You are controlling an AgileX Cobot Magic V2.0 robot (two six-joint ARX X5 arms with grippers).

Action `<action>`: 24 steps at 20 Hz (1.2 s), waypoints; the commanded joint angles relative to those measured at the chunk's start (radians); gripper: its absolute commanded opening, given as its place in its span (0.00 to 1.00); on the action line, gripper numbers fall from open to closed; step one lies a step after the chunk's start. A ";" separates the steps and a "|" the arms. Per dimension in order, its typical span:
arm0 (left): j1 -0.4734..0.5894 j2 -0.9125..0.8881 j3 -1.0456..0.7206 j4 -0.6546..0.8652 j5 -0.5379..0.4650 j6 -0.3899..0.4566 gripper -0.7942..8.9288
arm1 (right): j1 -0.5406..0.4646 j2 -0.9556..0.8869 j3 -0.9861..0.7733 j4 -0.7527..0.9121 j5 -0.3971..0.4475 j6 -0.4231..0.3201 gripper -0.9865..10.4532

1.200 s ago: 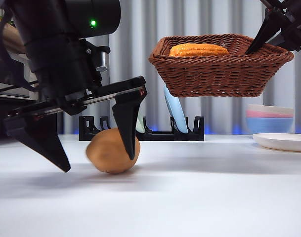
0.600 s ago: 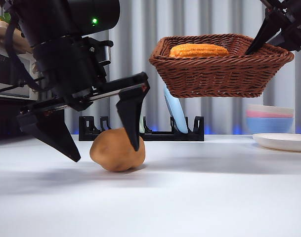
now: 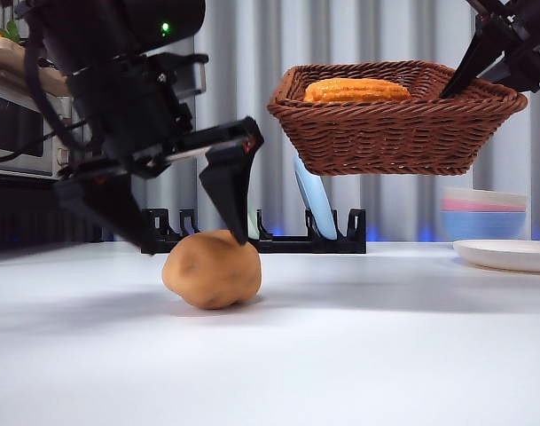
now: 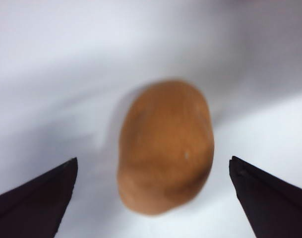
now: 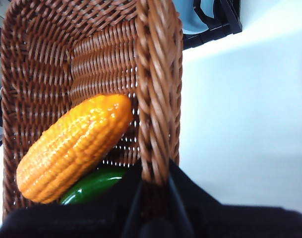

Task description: Pick up the basket,pick up the corn from the table,pick up the potato from the table,pick up the cucumber from the table,put all items into the basket

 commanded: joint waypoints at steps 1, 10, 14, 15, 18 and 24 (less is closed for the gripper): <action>0.017 0.003 0.019 0.005 -0.001 0.107 0.66 | -0.001 0.000 0.014 0.021 -0.010 0.000 0.08; 0.079 0.003 0.042 0.010 0.140 0.226 0.66 | -0.001 0.000 0.014 0.021 -0.010 0.003 0.08; 0.079 0.005 0.042 0.033 0.158 0.249 0.66 | -0.001 0.000 0.014 0.021 -0.010 0.003 0.08; 0.078 0.005 0.042 0.043 0.159 0.253 0.66 | -0.001 0.000 0.014 0.021 -0.010 0.003 0.08; 0.077 0.016 0.044 0.058 0.161 0.260 0.66 | -0.001 0.000 0.014 0.021 -0.010 0.004 0.08; 0.076 0.079 0.046 0.053 0.203 0.265 0.66 | -0.001 0.000 0.014 0.021 -0.010 0.004 0.08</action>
